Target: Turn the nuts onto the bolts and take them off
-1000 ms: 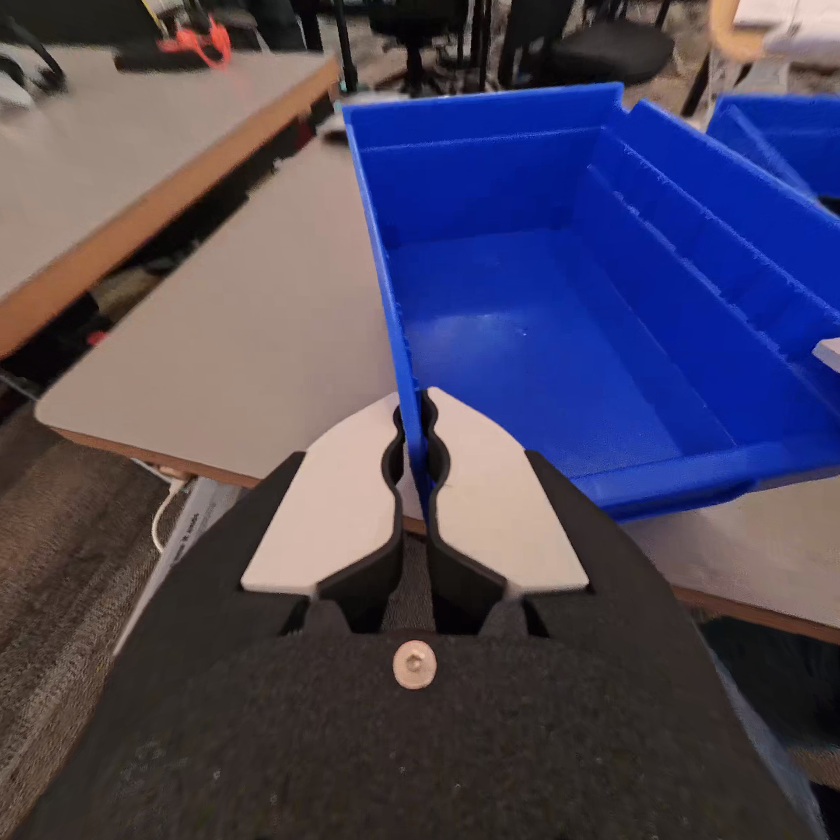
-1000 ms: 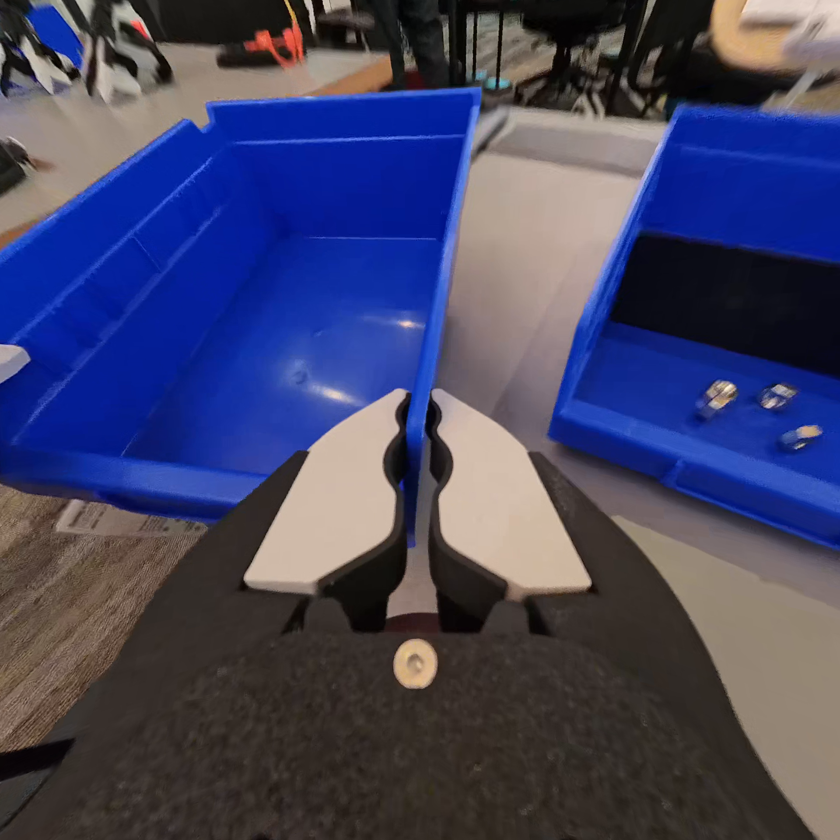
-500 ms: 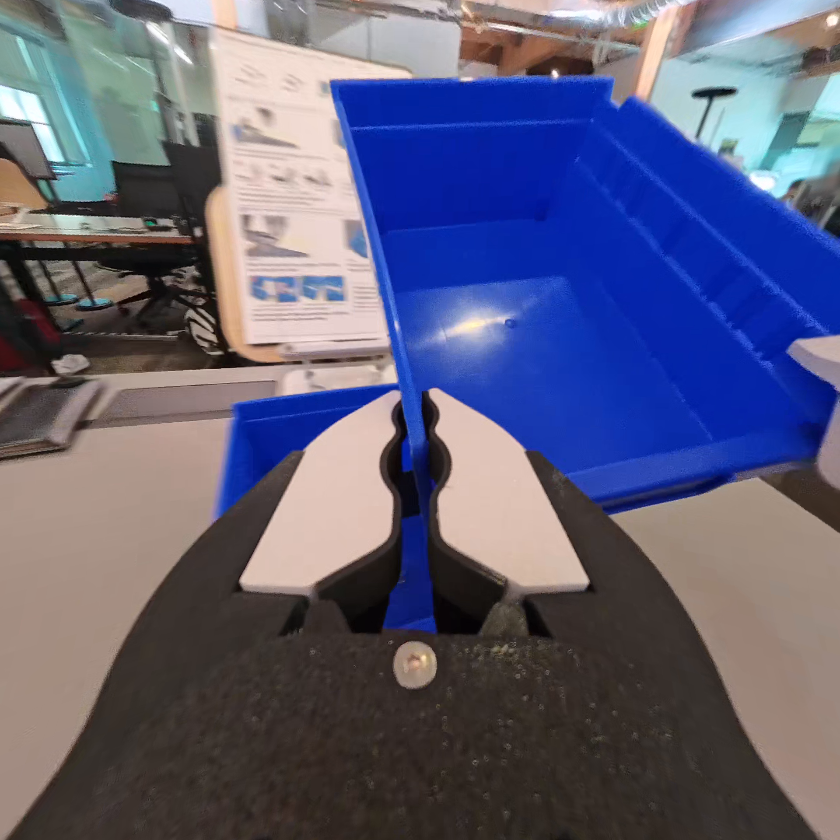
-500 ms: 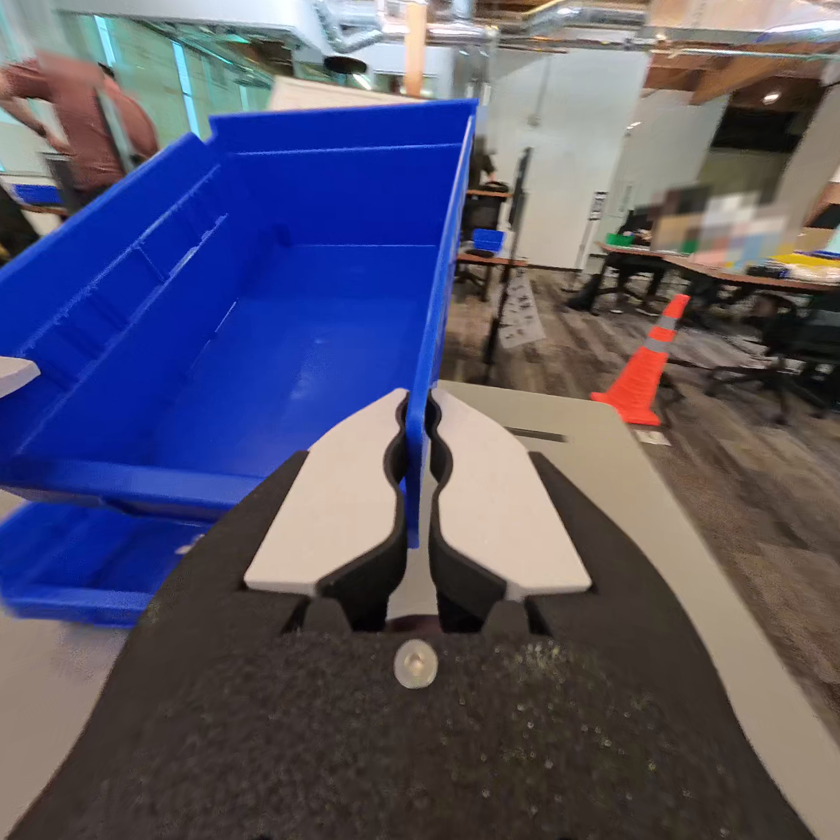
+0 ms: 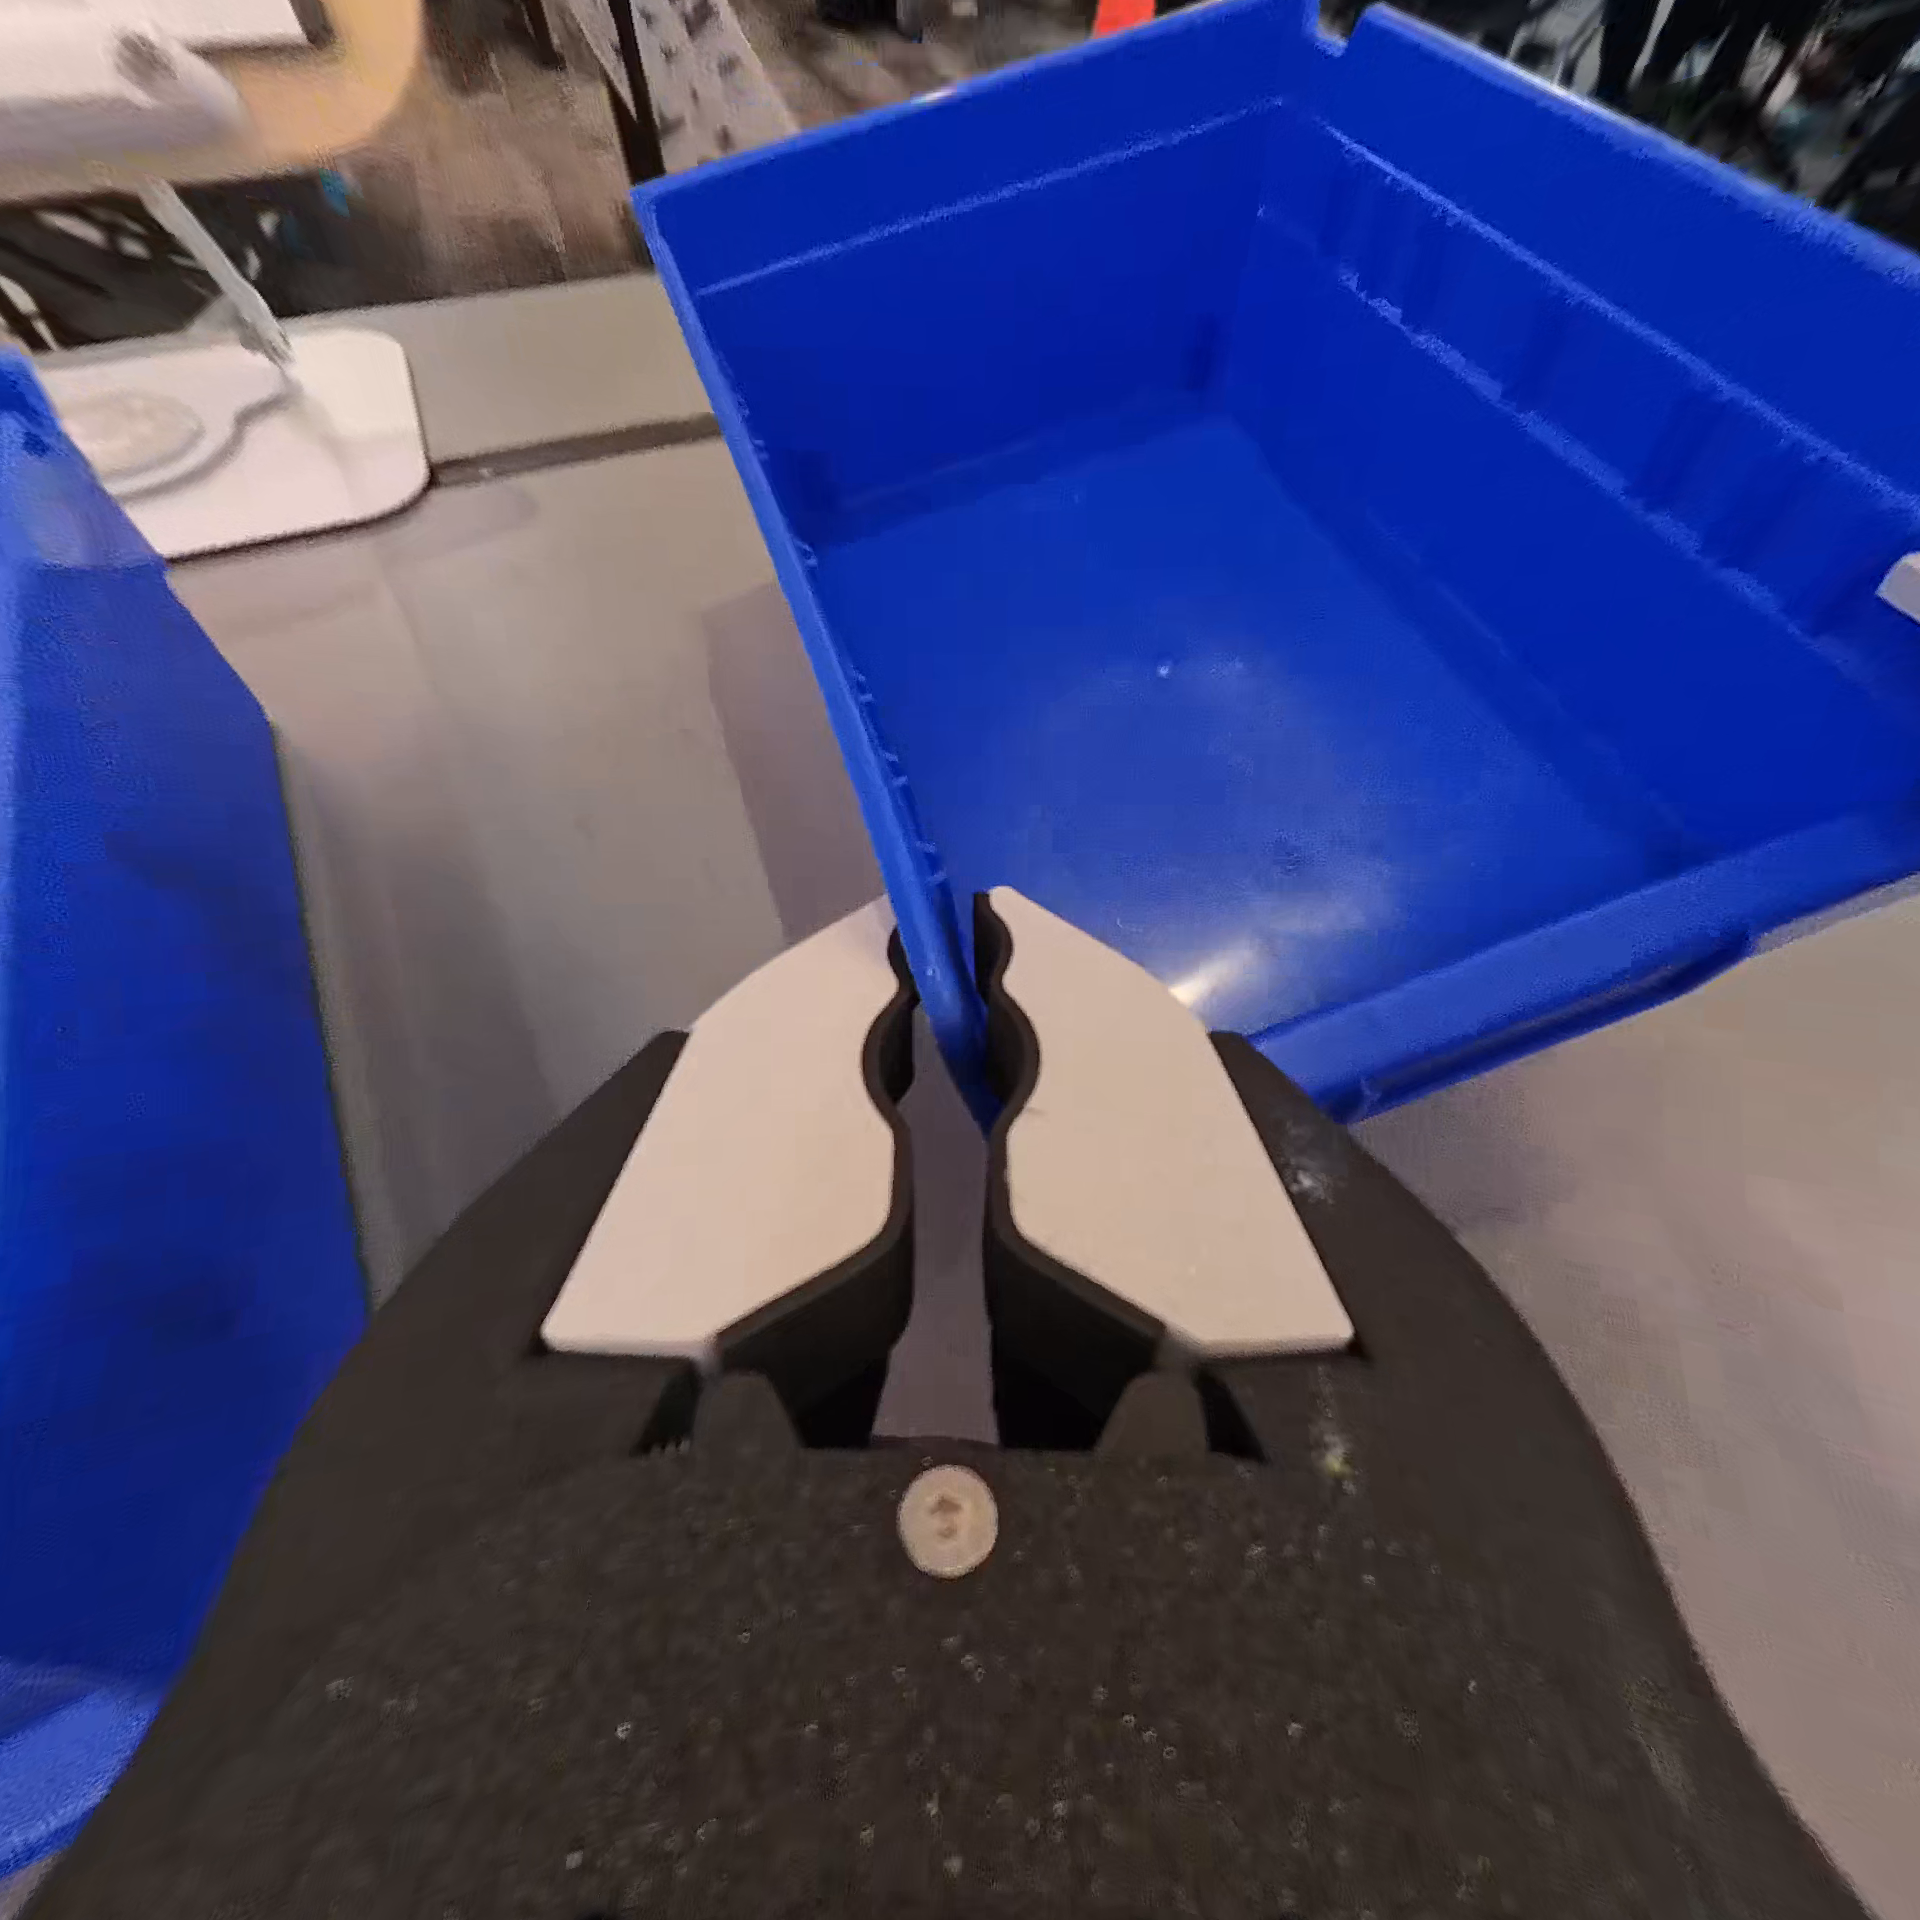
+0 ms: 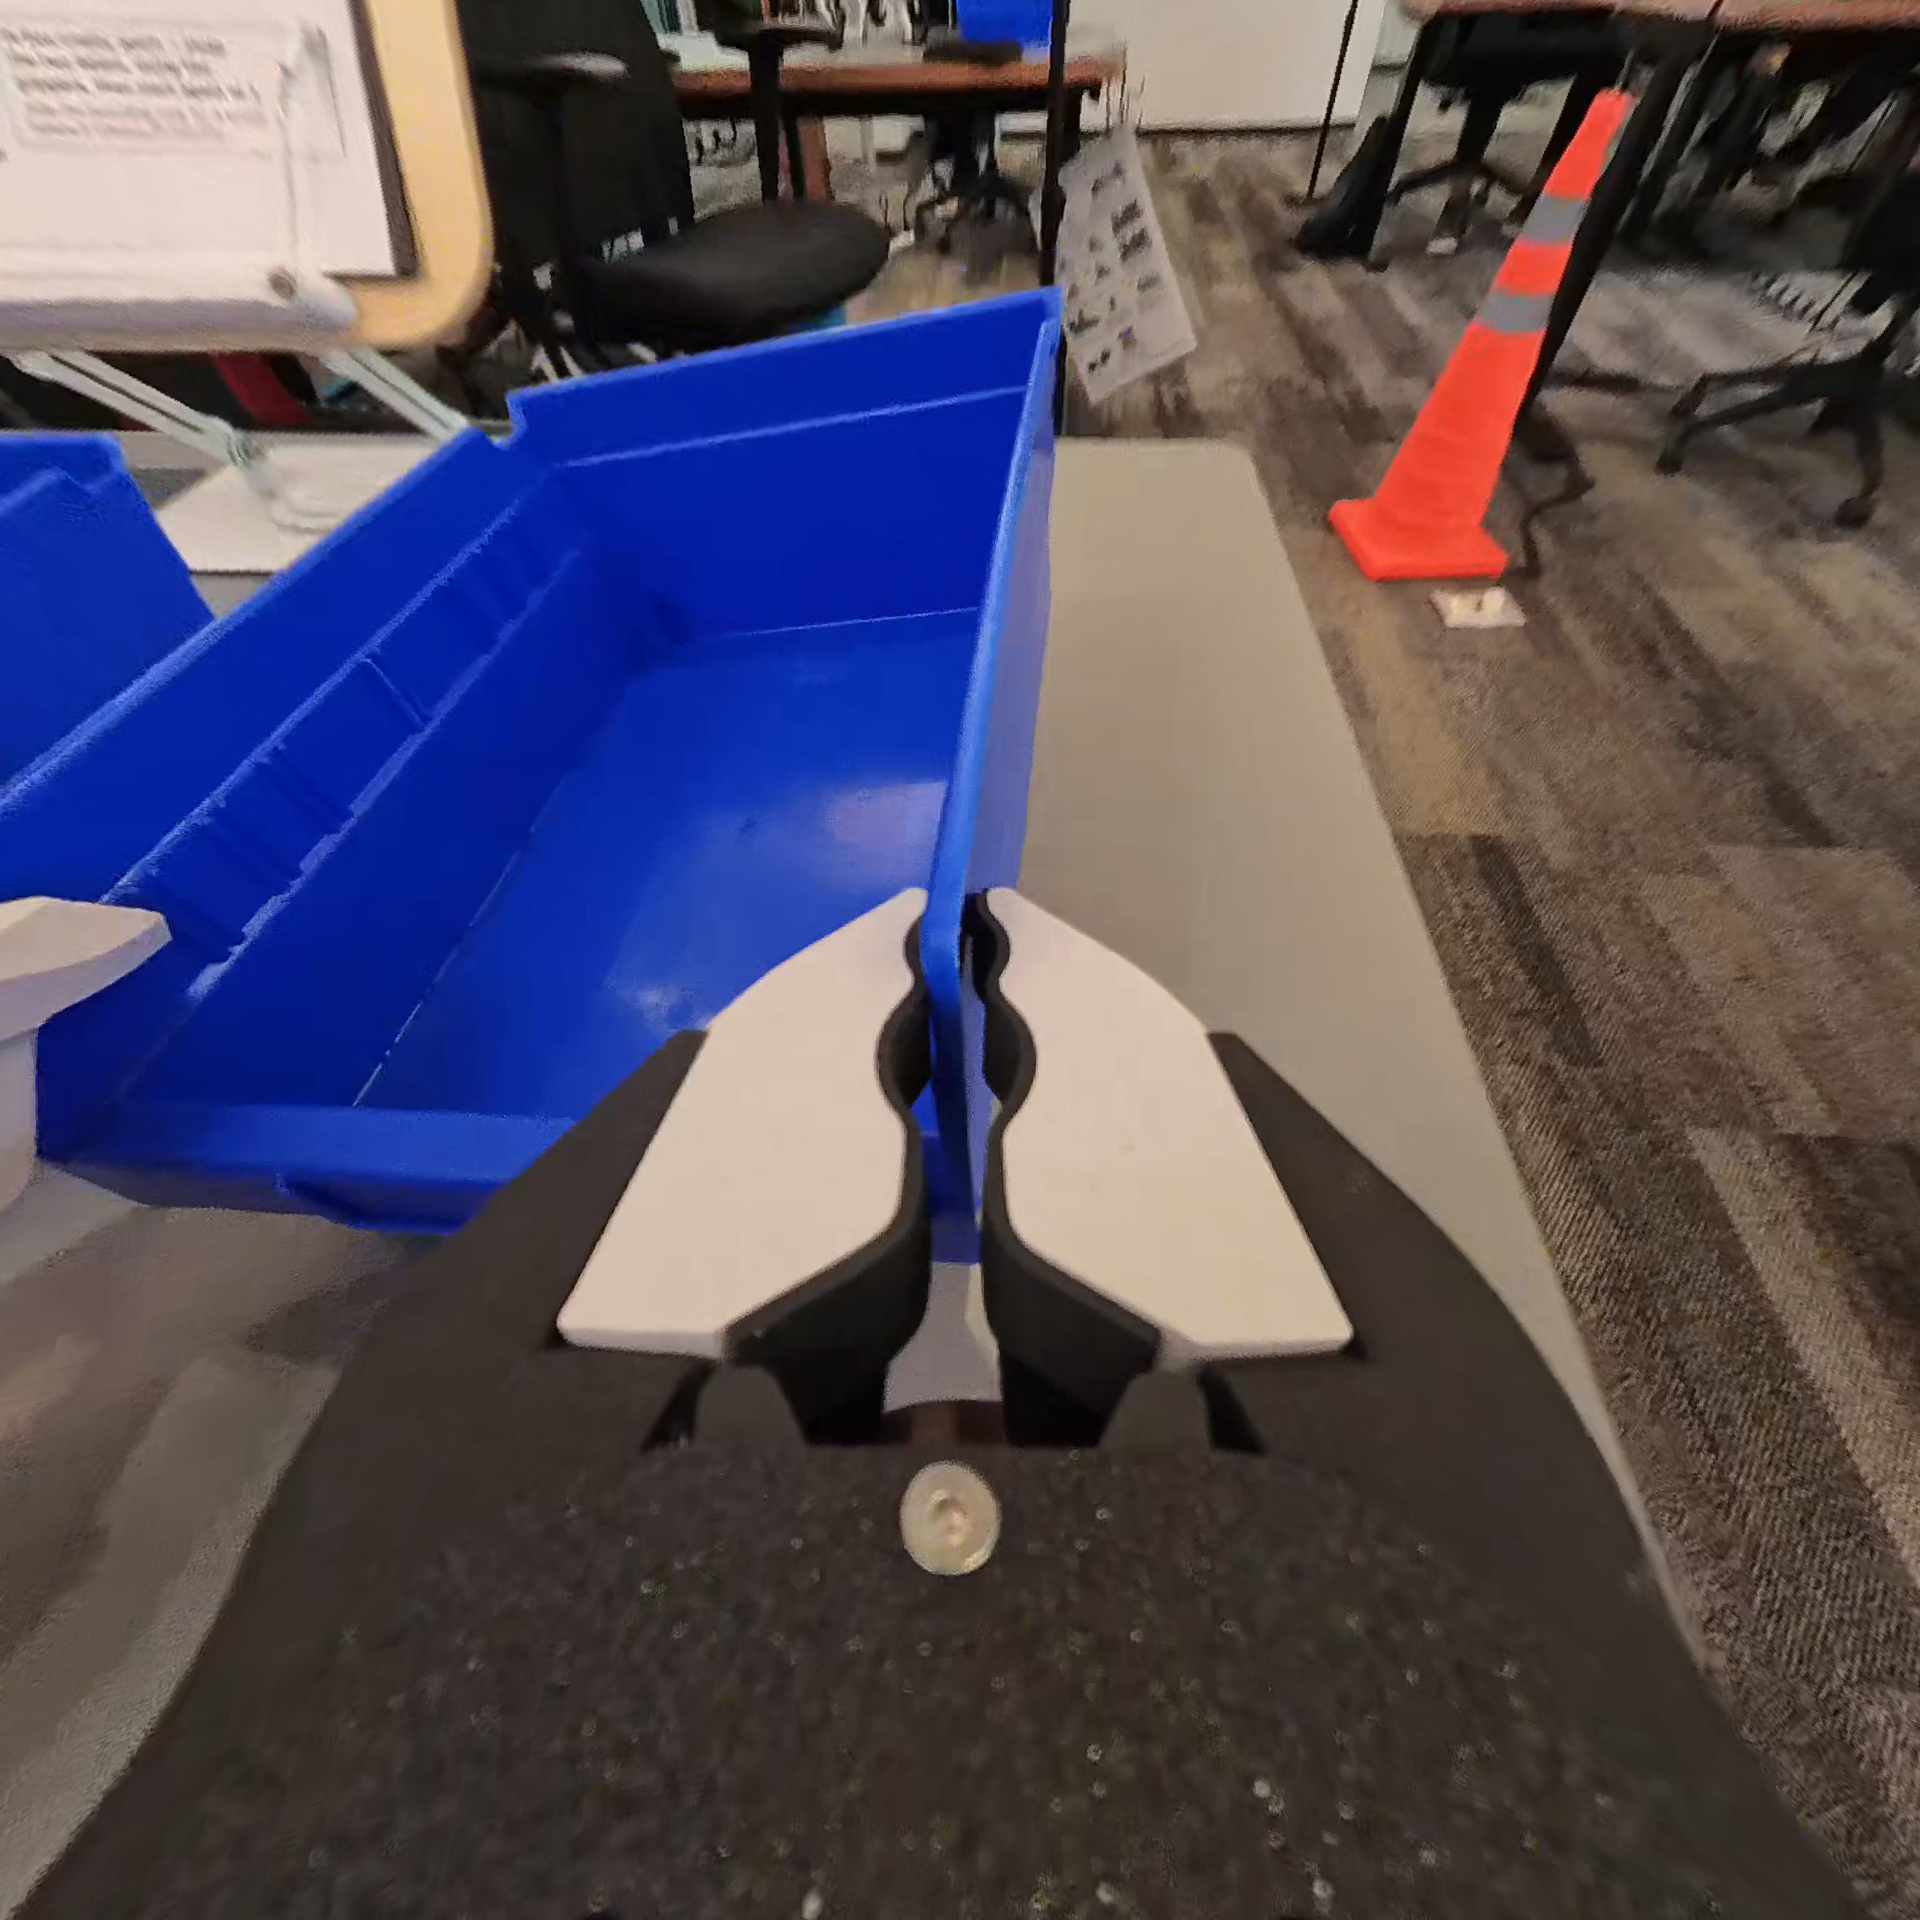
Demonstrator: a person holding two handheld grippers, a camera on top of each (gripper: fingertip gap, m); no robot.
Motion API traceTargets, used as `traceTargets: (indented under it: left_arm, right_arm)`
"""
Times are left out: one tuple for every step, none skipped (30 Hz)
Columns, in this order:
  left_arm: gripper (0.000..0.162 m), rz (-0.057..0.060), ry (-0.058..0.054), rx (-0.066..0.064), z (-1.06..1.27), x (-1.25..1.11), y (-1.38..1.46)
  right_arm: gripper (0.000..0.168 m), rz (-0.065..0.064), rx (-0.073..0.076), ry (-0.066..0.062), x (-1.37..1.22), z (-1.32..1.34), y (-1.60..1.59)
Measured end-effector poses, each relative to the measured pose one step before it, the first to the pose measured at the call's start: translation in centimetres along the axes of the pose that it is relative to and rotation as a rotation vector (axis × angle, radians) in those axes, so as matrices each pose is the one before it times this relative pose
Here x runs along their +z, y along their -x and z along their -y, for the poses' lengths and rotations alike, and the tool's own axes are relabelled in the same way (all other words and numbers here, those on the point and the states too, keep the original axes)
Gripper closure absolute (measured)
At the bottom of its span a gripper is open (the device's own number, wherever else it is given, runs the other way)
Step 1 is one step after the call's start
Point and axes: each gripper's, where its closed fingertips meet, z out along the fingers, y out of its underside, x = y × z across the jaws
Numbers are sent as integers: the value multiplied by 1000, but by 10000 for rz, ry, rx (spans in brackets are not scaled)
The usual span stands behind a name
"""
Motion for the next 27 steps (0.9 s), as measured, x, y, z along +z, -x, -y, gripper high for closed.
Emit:
traceTargets:
  left_arm:
    - [154, -71, 293, 127, -764, 605, -159]
    - [153, -155, -126, 179, -151, 375, -304]
    - [151, -57, -135, 220, 152, -33, -260]
    - [150, 25, 122, 166, 27, -66, -219]
    - [147, -159, 142, 58, -50, 9, -388]
    - [145, -360, 73, -25, -11, -35, -506]
    - [141, -577, 115, -99, -61, -180, -720]
    - [134, -754, 239, -179, -161, -432, -909]
    - [119, -727, 221, -211, -63, -875, -809]
    - [97, -489, 12, -165, 222, -1508, -439]
    - [92, -426, -222, -61, 405, -2169, -265]
    - [93, -465, -326, -41, 542, -2625, -184]
    - [91, -373, -213, -42, 461, -2878, 77]
    - [90, -22, -185, 25, 408, -3049, 746]
    - [91, 396, -238, 156, 336, -3068, 1575]
    - [92, 742, -178, 255, 85, -2881, 2439]
    - [93, 1075, -111, 292, -236, -2474, 3304]
    - [94, 1290, -62, 286, -585, -1880, 3868]
    - [94, 1195, -5, 122, -951, -1093, 3774]
    - [91, 738, 220, -121, -1286, -344, 2941]
    - [87, 391, 364, -226, -1313, 121, 2127]
    - [85, 312, 173, -270, -1015, 413, 1696]
    - [87, 231, -9, -284, -749, 634, 1354]
    - [87, 11, 142, -309, -794, 844, 806]
    - [87, -193, 274, -327, -751, 910, 318]
    - [87, -157, 184, -289, -489, 885, 215]
    - [90, -198, 91, -313, -266, 784, 3]
  right_arm:
    - [164, -29, 129, 220, 630, -973, -343]
    - [164, -264, 8, 180, 564, -967, -578]
    - [165, 54, 268, 56, 458, -792, -298]
    - [165, 175, 576, 61, 385, -776, -208]
    - [165, 150, 638, -281, 108, -56, -260]
    - [165, 14, 459, -33, 6, 61, -357]
    - [164, -148, -22, 143, -40, 72, -446]
    - [161, -294, -298, 120, -122, 128, -500]
    - [142, -457, -332, -116, -433, 470, -627]
    - [133, -317, -287, -282, -875, 831, -394]
    - [132, -147, -129, -440, -1253, 1243, -77]
    - [128, 1, -39, -608, -1499, 1678, 360]
    - [125, 181, -82, -688, -1557, 1933, 965]
    - [123, 333, -41, -717, -1413, 2029, 1688]
    - [120, 409, -49, -631, -1063, 1793, 2379]
    - [114, 358, -141, -341, -616, 1108, 2862]
    - [106, 410, -154, 36, -207, 196, 3399]
    - [98, 610, -62, 176, 98, -485, 3993]
    - [91, 675, 23, 153, 445, -884, 4163]
    - [89, 666, 71, 190, 776, -1216, 3993]
    - [88, 537, 70, 237, 1096, -1409, 3443]
    - [86, 397, 56, 420, 1305, -1557, 2834]
    - [83, 174, 88, 438, 1355, -1340, 2075]
    - [82, -39, 34, 290, 1256, -994, 1307]
    - [83, -175, 73, 198, 1147, -727, 740]
    - [83, -227, 57, 249, 1027, -686, 430]
    - [85, -330, 1, 310, 918, -674, 122]
